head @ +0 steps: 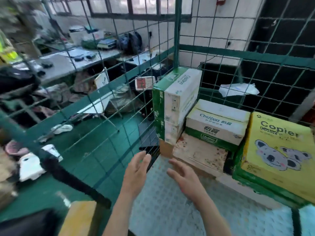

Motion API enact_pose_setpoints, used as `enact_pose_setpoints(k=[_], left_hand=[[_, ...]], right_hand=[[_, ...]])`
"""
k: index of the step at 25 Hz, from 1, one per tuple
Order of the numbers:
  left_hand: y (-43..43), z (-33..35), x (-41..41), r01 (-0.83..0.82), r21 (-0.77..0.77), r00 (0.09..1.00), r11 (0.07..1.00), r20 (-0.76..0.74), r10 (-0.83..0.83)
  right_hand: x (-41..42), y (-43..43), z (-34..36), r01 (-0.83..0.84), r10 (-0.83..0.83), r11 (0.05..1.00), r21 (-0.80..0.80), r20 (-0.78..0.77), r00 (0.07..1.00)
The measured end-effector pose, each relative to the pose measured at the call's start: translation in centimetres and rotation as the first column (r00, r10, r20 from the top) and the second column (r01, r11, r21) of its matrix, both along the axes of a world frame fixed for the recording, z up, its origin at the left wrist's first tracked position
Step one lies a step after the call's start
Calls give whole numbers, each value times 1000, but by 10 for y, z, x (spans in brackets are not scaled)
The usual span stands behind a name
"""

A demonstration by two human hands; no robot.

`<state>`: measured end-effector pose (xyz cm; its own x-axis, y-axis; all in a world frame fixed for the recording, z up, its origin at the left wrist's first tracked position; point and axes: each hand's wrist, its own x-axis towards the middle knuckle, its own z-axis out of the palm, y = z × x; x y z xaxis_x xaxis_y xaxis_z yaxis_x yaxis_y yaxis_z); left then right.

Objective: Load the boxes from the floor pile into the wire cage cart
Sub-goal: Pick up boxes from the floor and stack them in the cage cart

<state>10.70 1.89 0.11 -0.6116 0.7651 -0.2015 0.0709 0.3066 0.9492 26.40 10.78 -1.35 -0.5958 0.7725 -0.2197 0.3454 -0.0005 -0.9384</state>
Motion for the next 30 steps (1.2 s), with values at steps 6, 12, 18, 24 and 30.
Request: enact_pose_setpoints(k=[6,12,18,24,30], left_hand=[[-107,12,-26,-296,16,954,955,-50,297],[-222,11,-48,-514,48,855,856,-51,516],[-379,2,-57,-721,49,692,691,24,721],[-519,-14,-34,-819,40,574,573,62,816],[-639,-16,1,-941,65,338,333,111,935]], right_hand=[[-57,-69,0,-294,294,956,-21,-27,956],[-114,-149,12,-505,505,863,-12,-27,863],[-152,-283,5,-696,698,716,-55,13,716],[-170,-412,-7,-791,797,604,-97,57,601],[-174,-528,-17,-888,898,439,-136,71,433]])
